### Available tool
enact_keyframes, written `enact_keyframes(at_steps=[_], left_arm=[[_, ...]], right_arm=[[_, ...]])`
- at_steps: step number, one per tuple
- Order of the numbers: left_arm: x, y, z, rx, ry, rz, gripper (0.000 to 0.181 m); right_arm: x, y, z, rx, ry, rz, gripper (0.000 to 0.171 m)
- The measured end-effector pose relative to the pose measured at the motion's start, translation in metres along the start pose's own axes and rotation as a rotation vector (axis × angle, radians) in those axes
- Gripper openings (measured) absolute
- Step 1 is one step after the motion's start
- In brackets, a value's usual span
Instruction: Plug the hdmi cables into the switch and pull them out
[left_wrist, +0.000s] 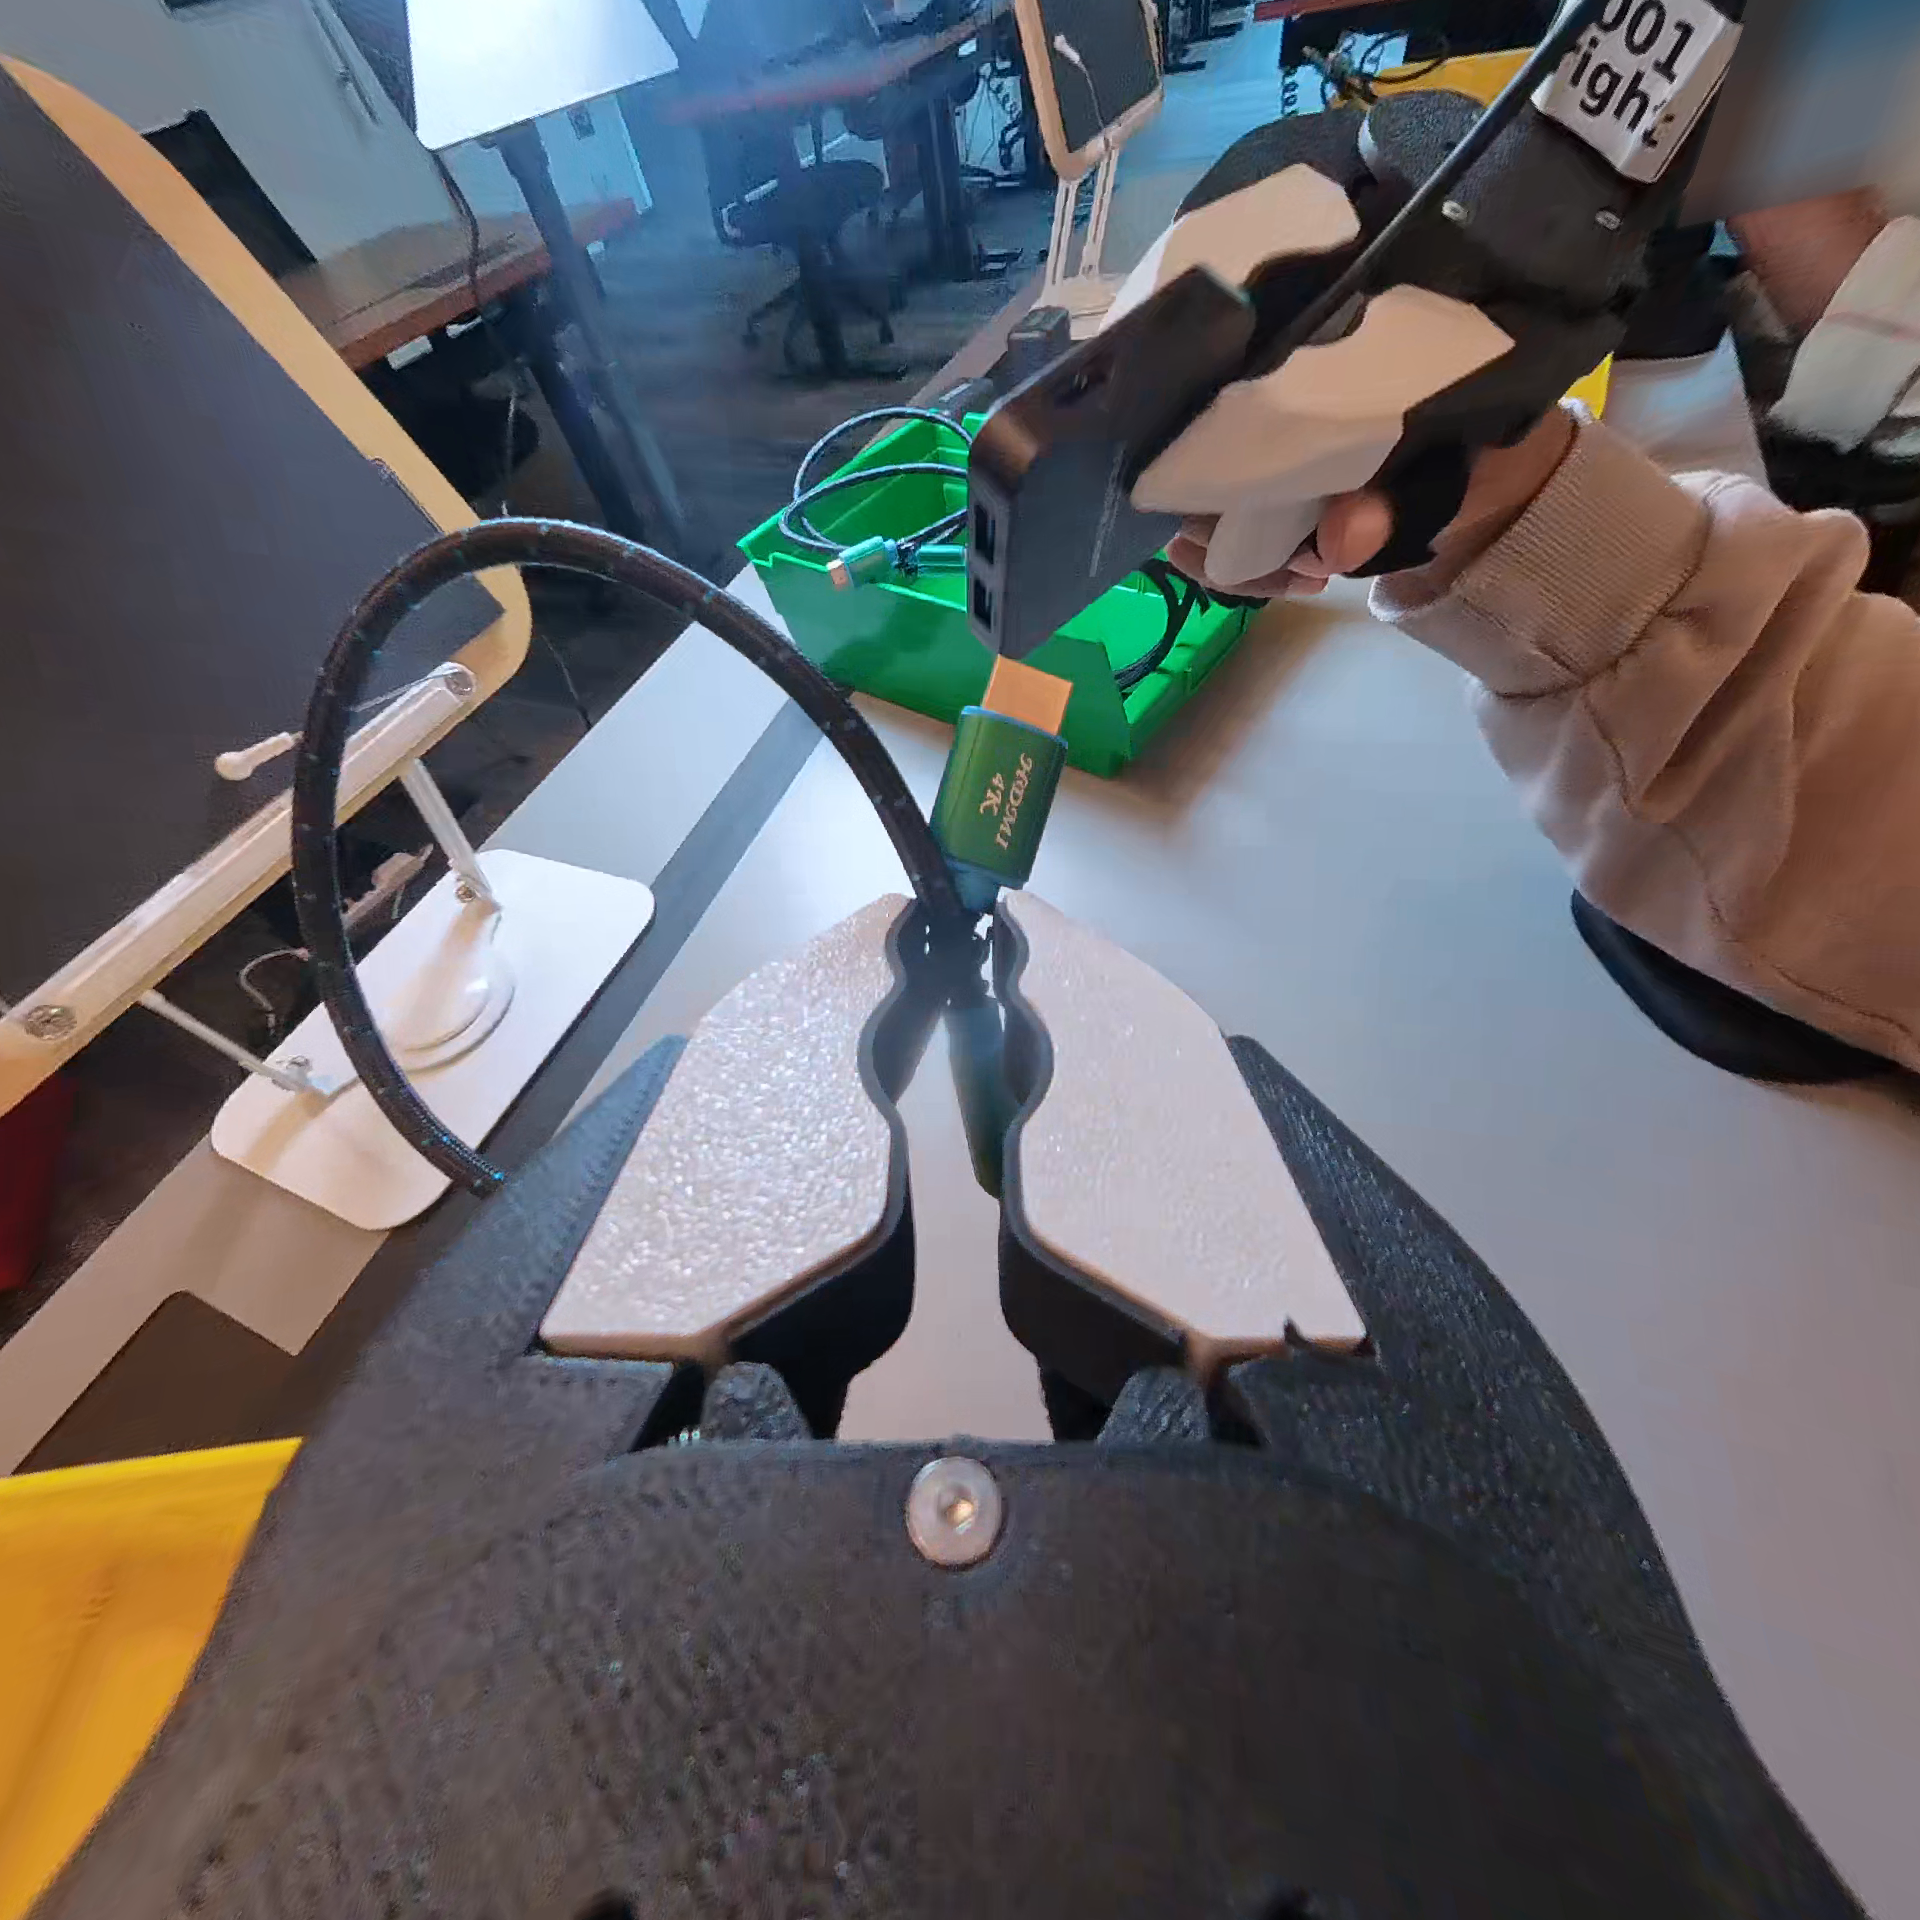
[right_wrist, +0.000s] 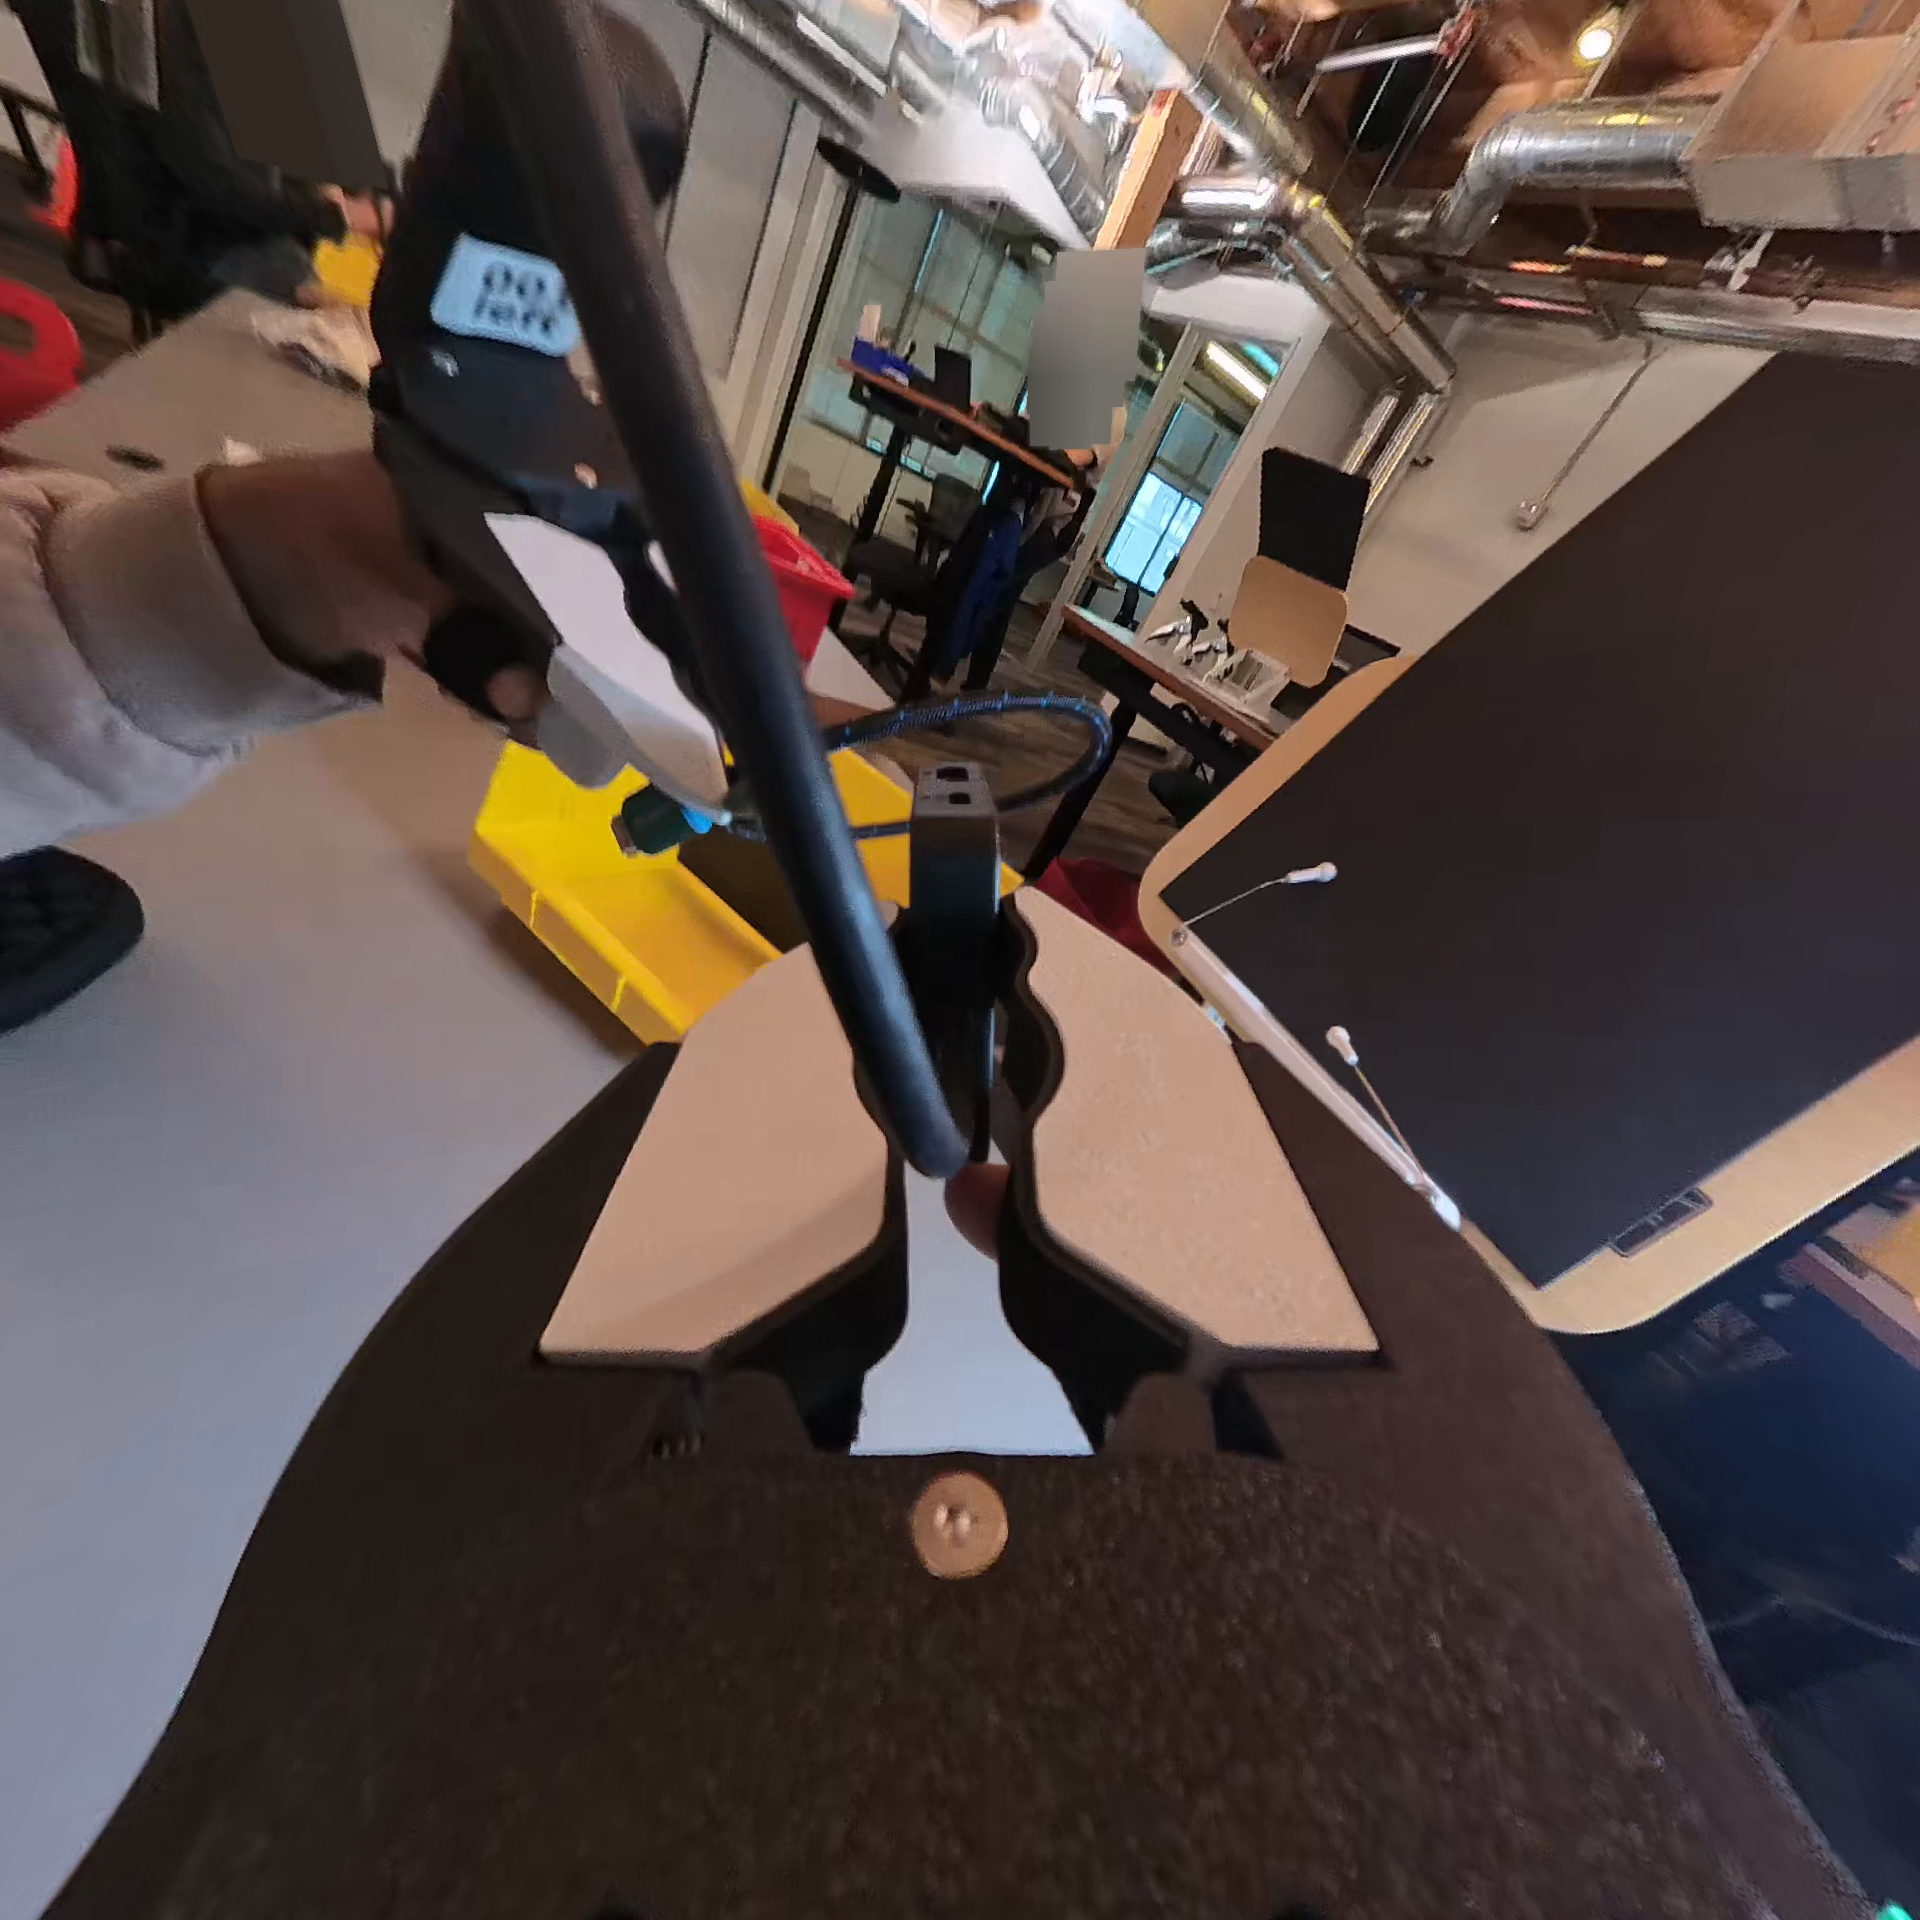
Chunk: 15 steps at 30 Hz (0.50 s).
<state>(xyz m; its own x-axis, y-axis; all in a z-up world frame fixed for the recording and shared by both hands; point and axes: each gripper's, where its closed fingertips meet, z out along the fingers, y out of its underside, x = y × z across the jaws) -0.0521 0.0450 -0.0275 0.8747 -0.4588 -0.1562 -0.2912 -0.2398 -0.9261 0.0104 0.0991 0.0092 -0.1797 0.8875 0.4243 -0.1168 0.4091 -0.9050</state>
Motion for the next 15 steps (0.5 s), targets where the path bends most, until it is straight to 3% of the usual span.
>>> enact_keyframes(at_steps=[7,15], left_arm=[[-0.005,0.022,-0.005,-0.048,-0.008,-0.014,0.012],[-0.01,0.034,0.002,-0.086,-0.012,-0.041,0.012]], right_arm=[[-0.019,0.04,0.027,-0.205,-0.03,-0.141,0.014],[-0.025,0.06,0.035,-0.319,-0.017,-0.301,0.014]])
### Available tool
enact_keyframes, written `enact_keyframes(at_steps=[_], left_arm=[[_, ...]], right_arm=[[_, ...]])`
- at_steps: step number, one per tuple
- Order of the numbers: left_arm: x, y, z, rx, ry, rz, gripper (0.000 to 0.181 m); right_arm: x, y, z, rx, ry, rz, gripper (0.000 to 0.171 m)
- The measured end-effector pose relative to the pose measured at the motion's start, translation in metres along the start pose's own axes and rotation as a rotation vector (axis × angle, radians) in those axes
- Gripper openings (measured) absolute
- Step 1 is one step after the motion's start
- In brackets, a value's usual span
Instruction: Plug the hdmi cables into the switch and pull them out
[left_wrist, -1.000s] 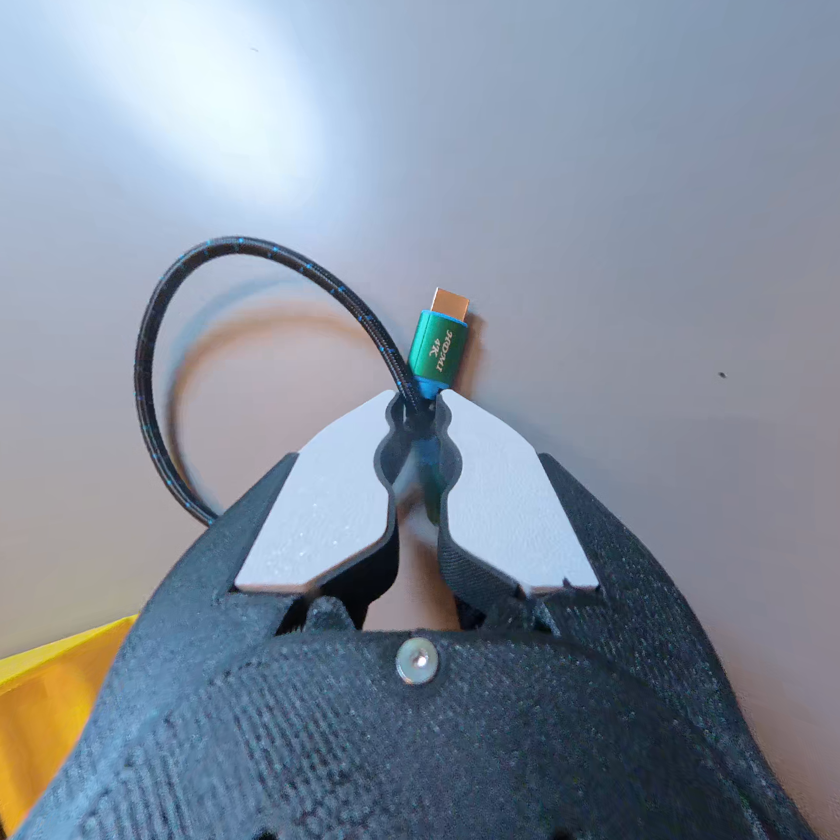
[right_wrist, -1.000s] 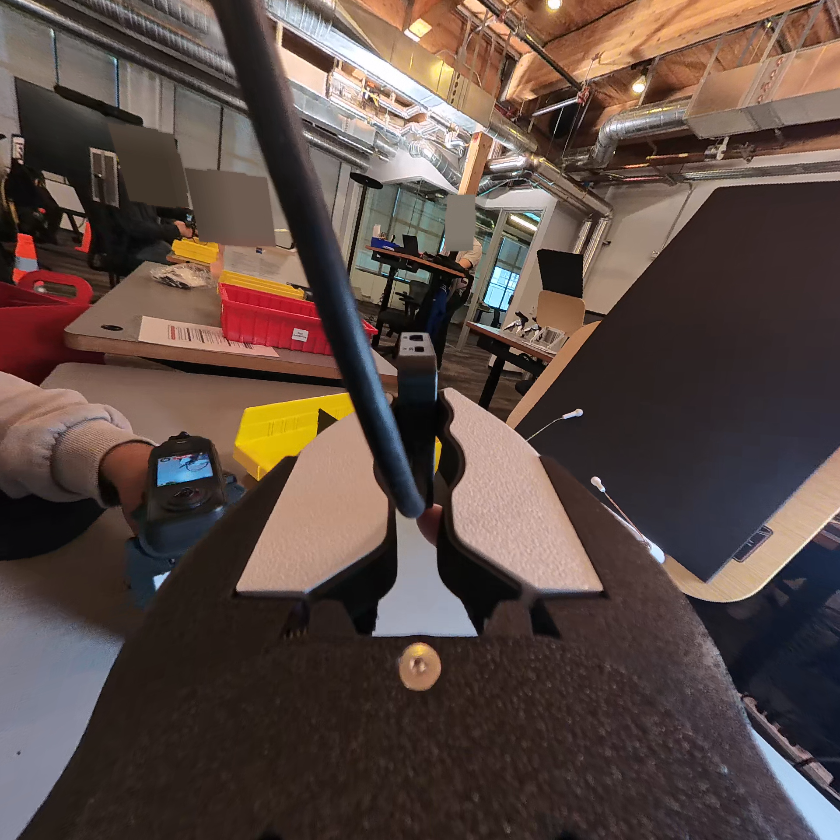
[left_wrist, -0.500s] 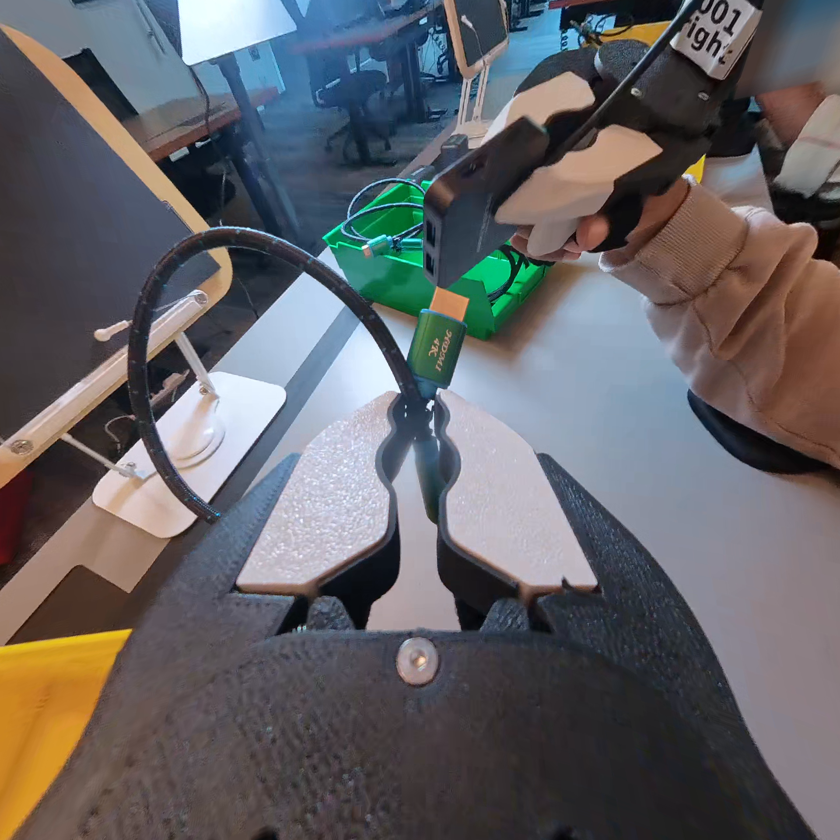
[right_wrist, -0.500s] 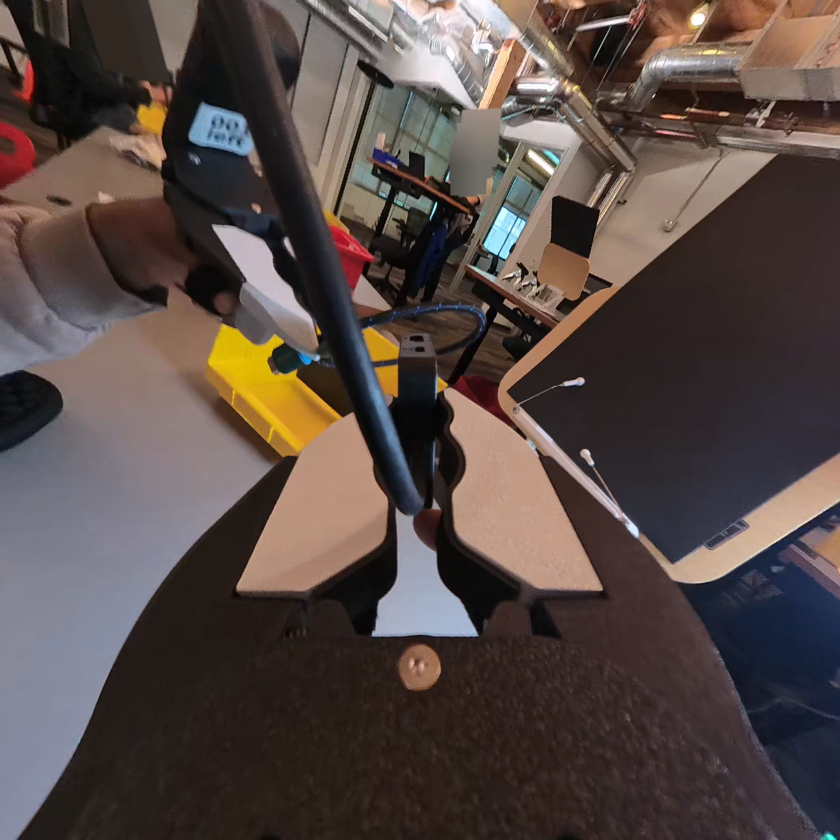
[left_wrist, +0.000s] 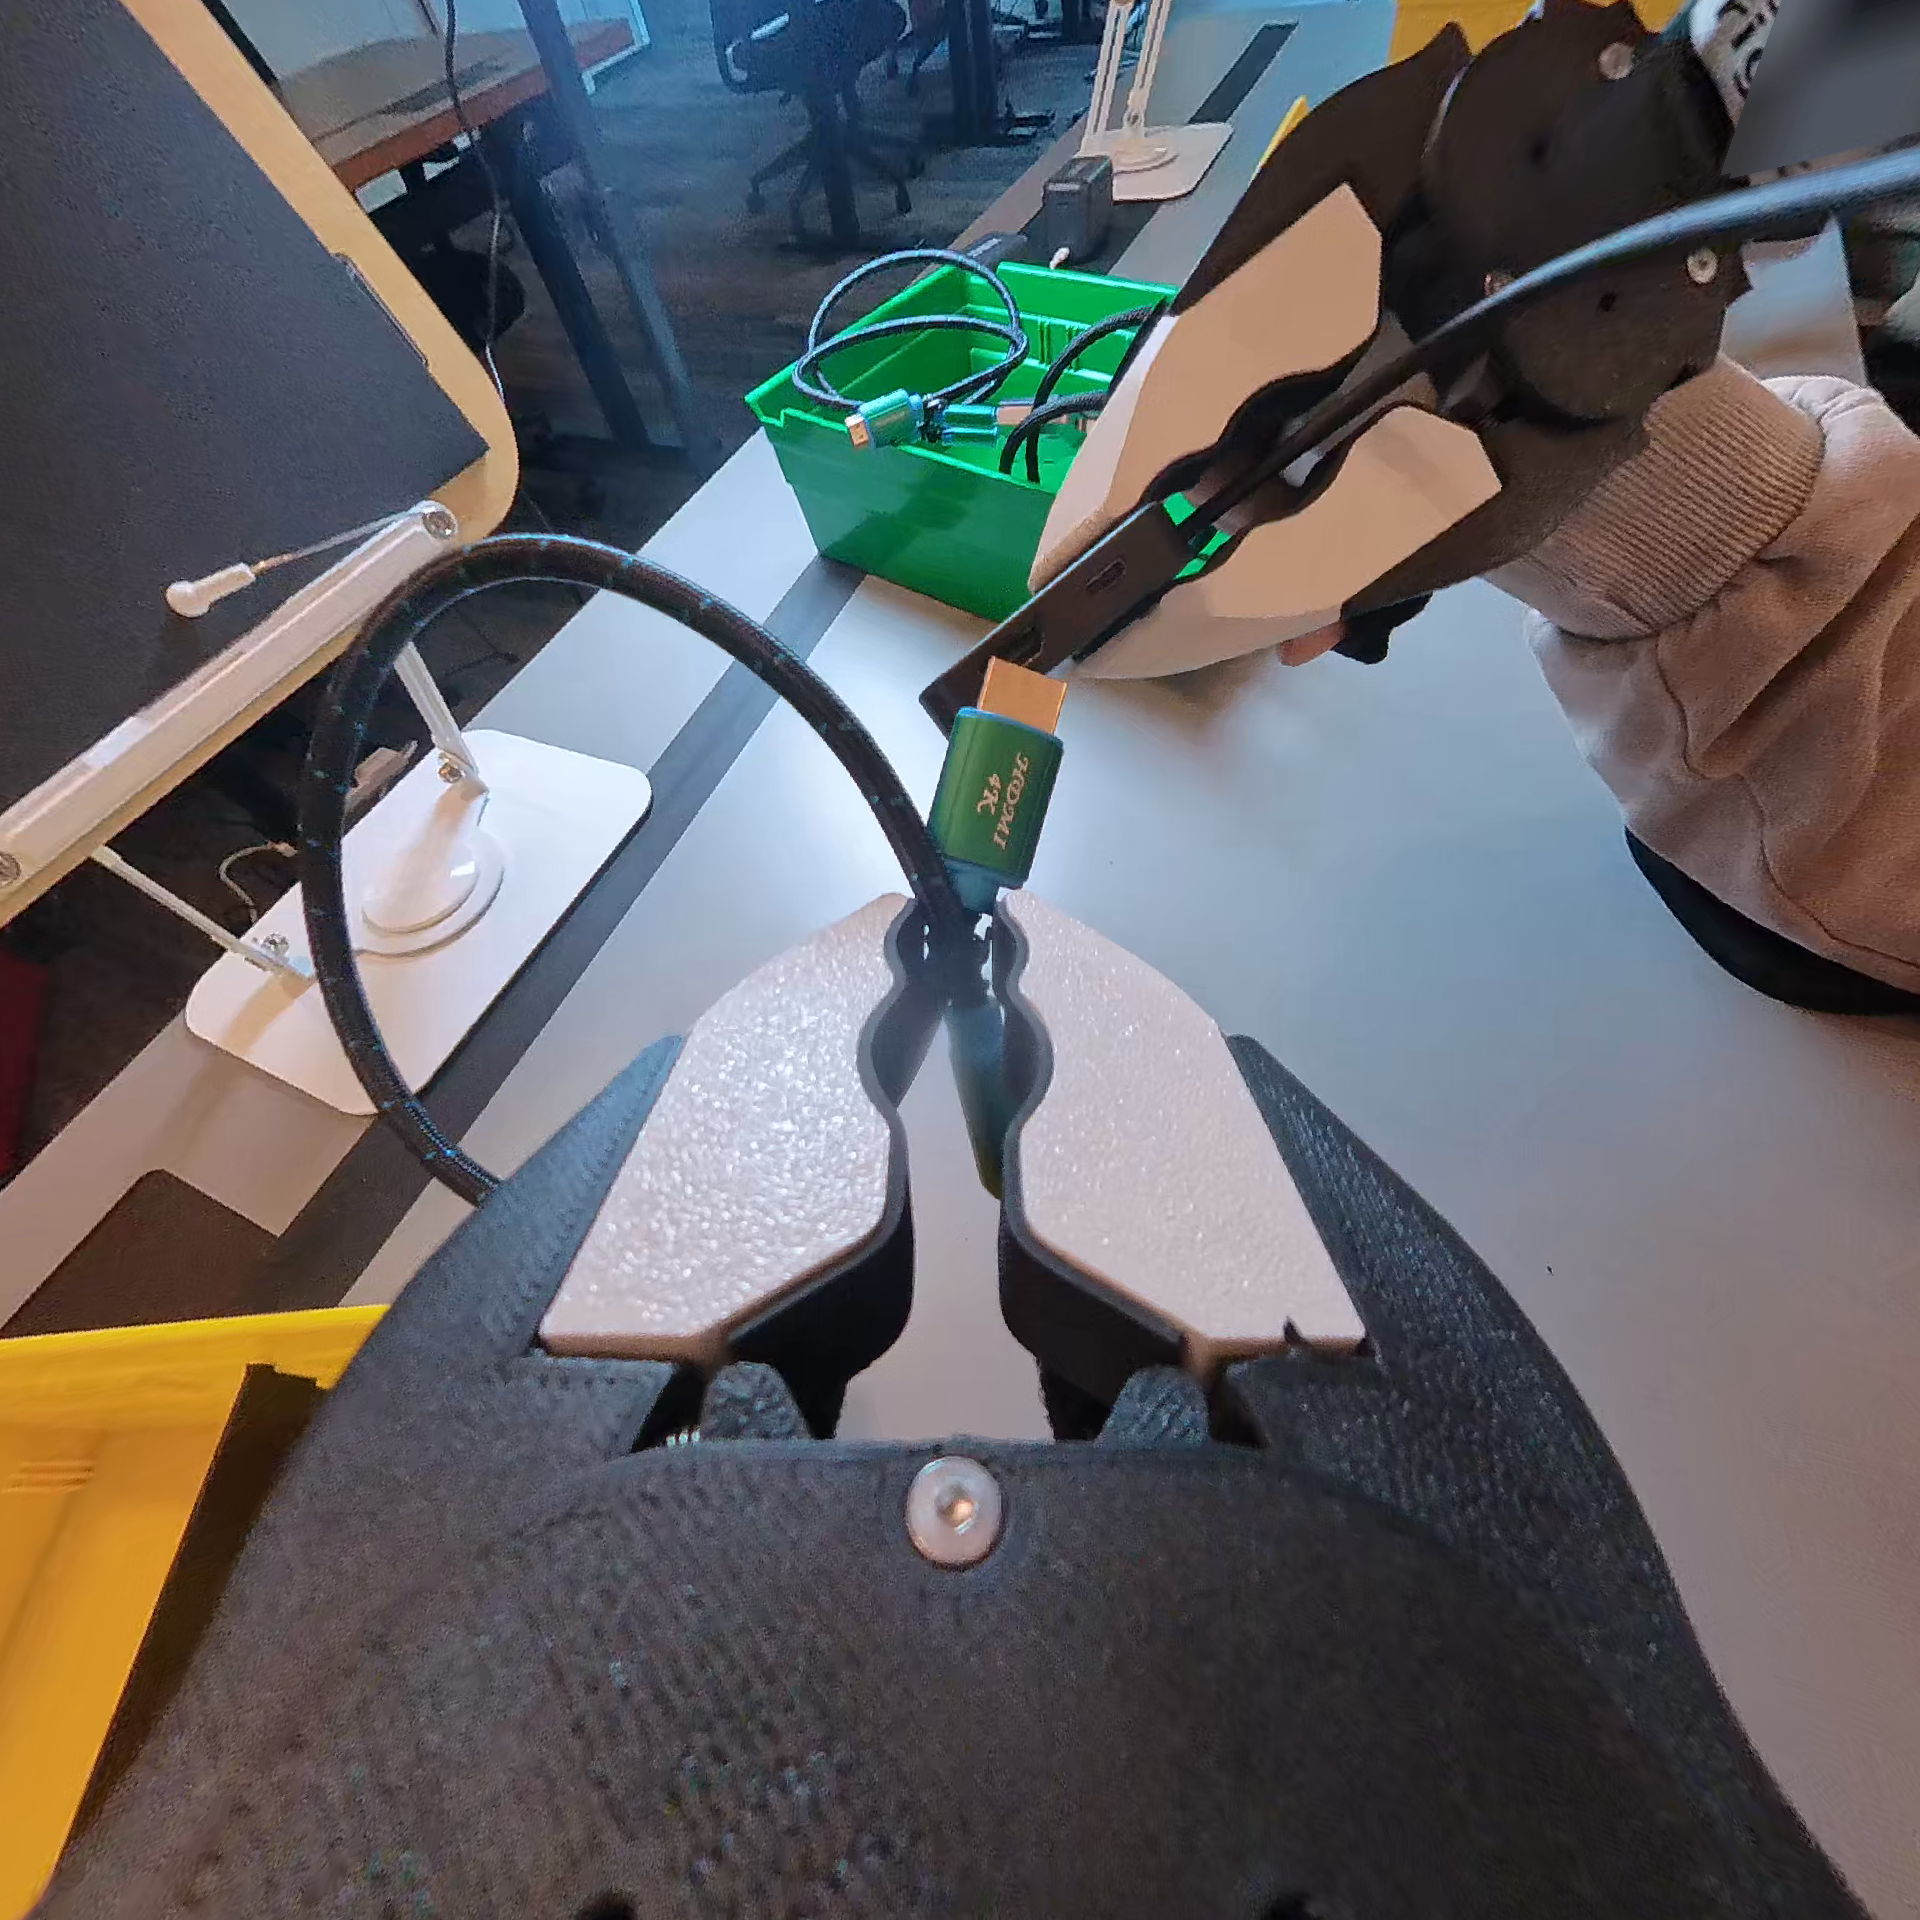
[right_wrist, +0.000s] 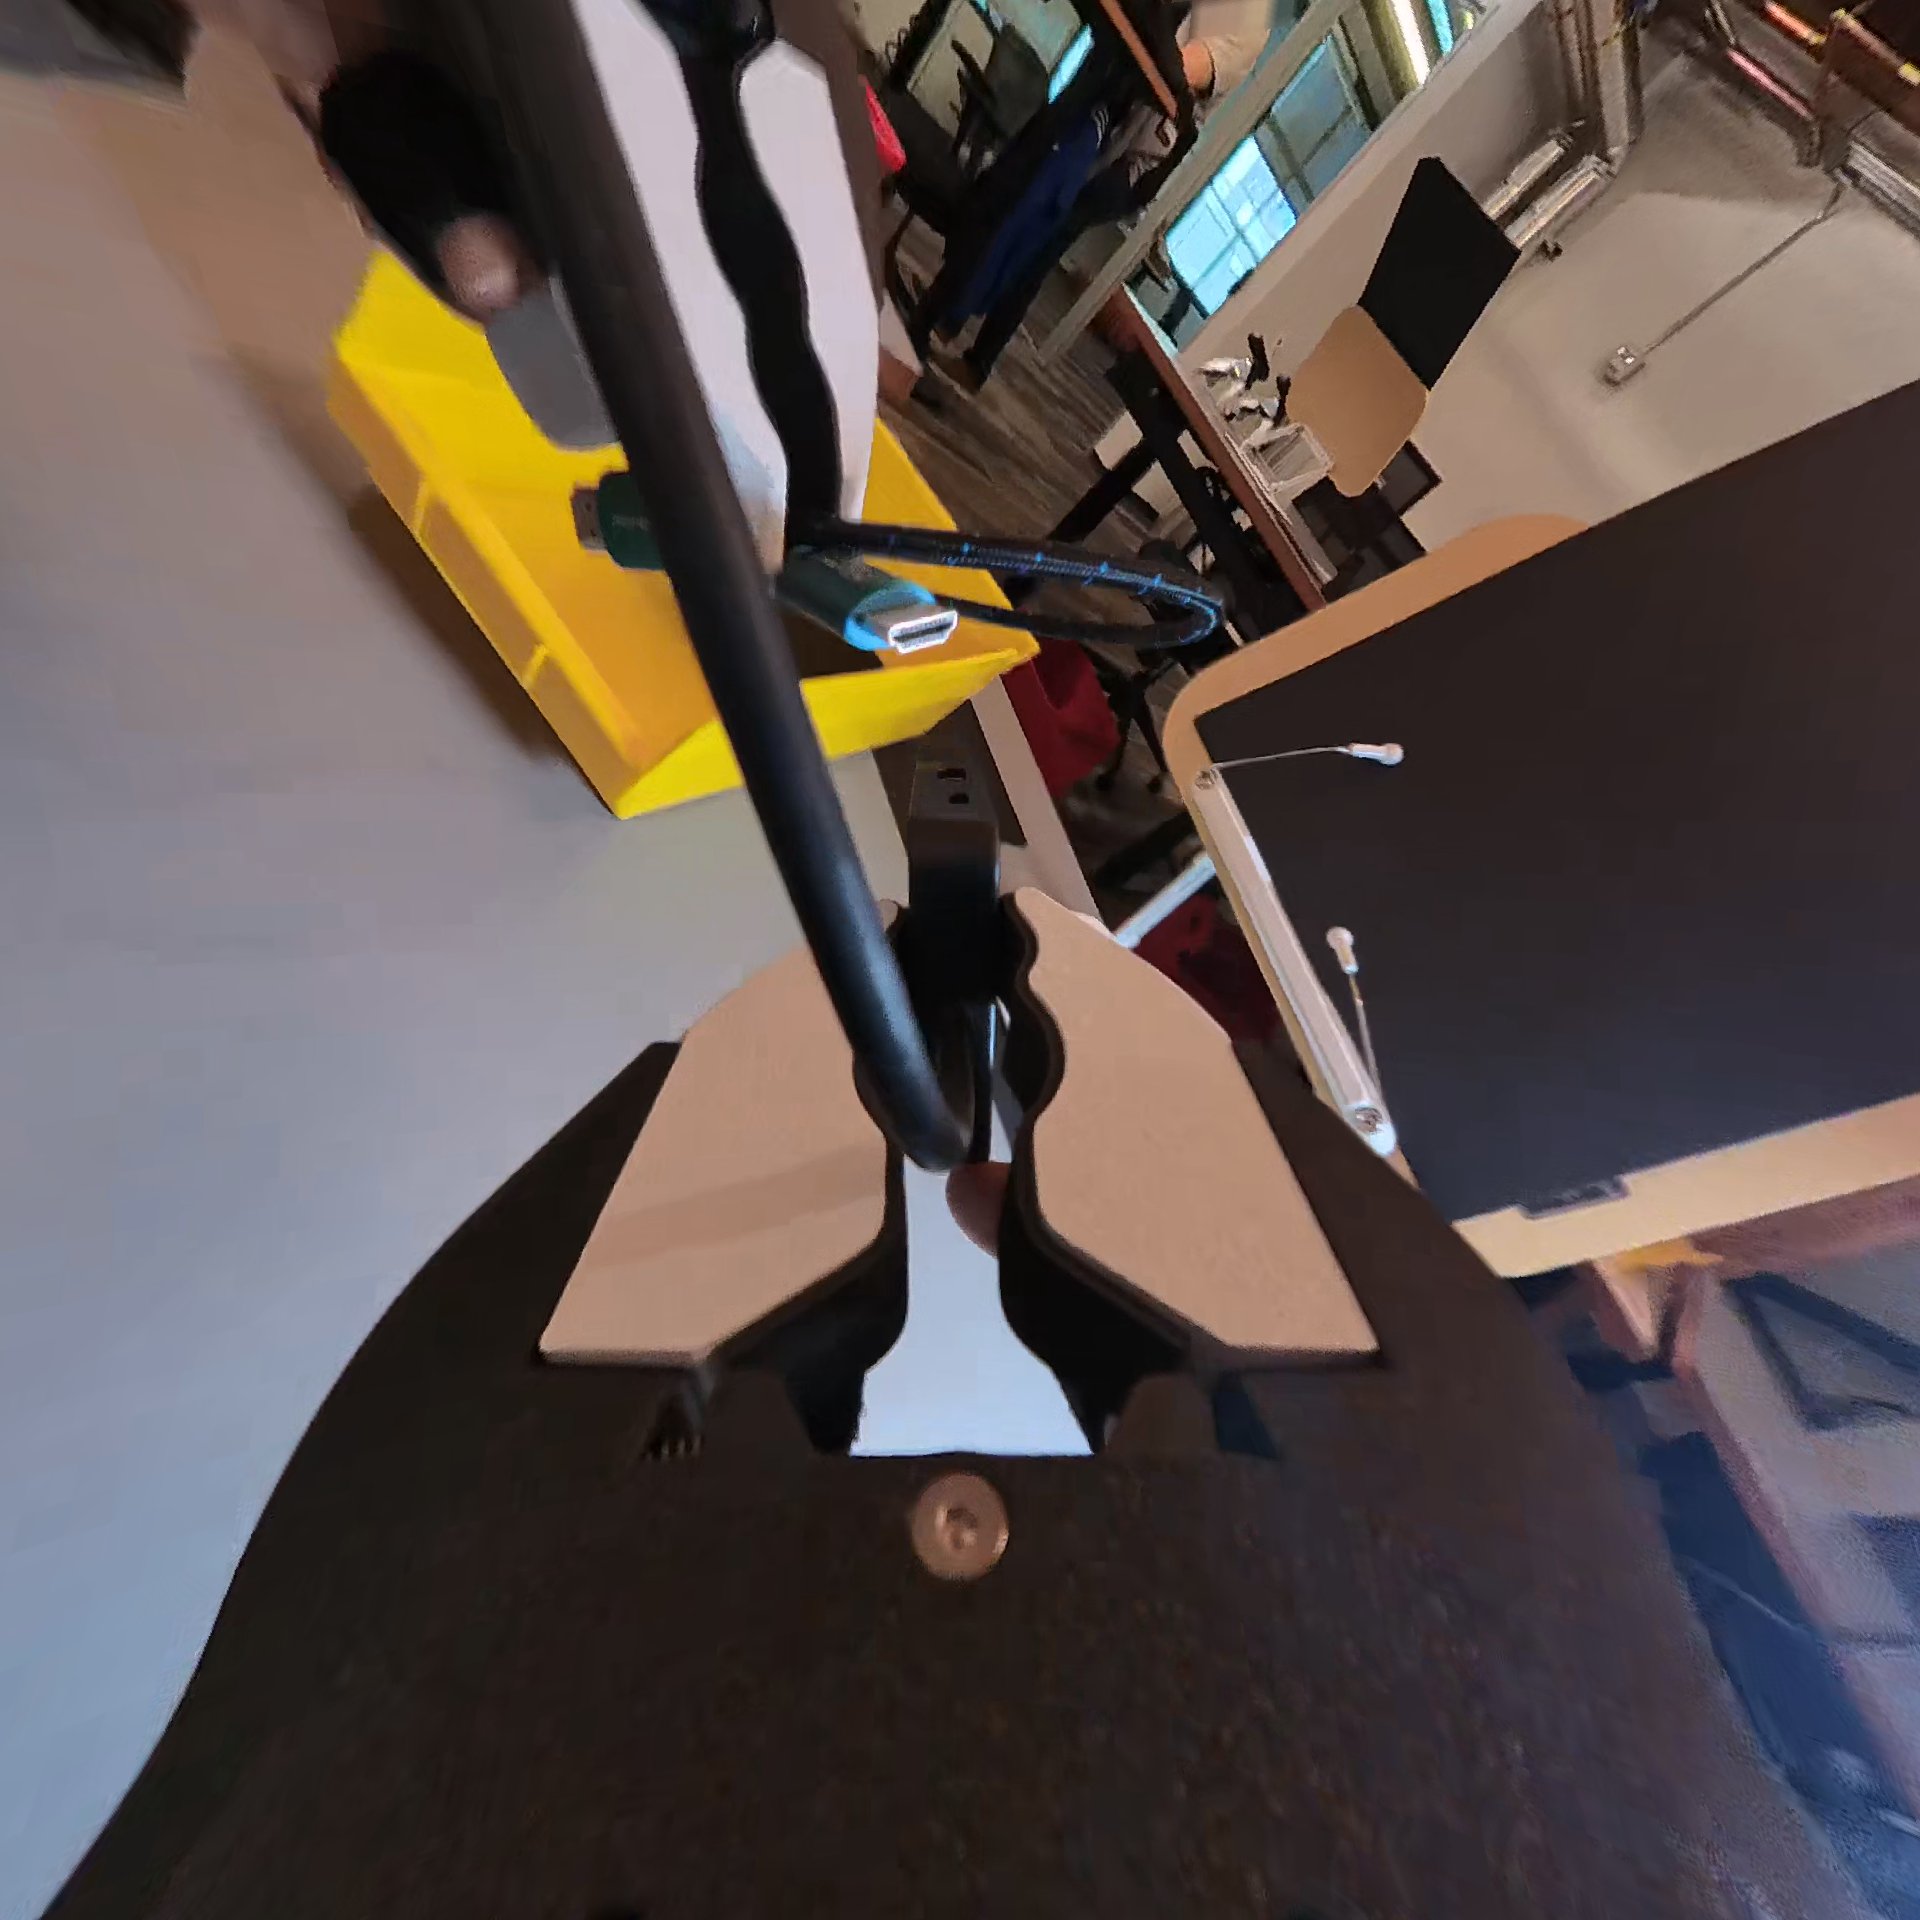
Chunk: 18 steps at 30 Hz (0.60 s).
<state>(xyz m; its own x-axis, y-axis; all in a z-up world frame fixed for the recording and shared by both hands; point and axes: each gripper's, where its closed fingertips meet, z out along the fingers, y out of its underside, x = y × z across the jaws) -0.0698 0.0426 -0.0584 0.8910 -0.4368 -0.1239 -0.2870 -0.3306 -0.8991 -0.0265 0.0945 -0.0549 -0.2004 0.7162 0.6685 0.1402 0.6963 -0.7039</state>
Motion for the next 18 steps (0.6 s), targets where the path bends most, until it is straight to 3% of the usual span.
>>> enact_keyframes(at_steps=[5,10,18], left_arm=[[-0.011,0.017,0.005,-0.068,-0.031,-0.04,0.012],[-0.024,0.044,0.014,-0.15,-0.039,-0.121,0.012],[-0.037,0.078,0.011,-0.325,-0.101,-0.156,0.013]], right_arm=[[0.004,0.023,0.018,-0.166,0.153,-0.292,0.014],[-0.001,0.024,0.04,-0.17,0.331,-0.581,0.015],[-0.028,0.022,0.067,-0.167,0.385,-0.728,0.014]])
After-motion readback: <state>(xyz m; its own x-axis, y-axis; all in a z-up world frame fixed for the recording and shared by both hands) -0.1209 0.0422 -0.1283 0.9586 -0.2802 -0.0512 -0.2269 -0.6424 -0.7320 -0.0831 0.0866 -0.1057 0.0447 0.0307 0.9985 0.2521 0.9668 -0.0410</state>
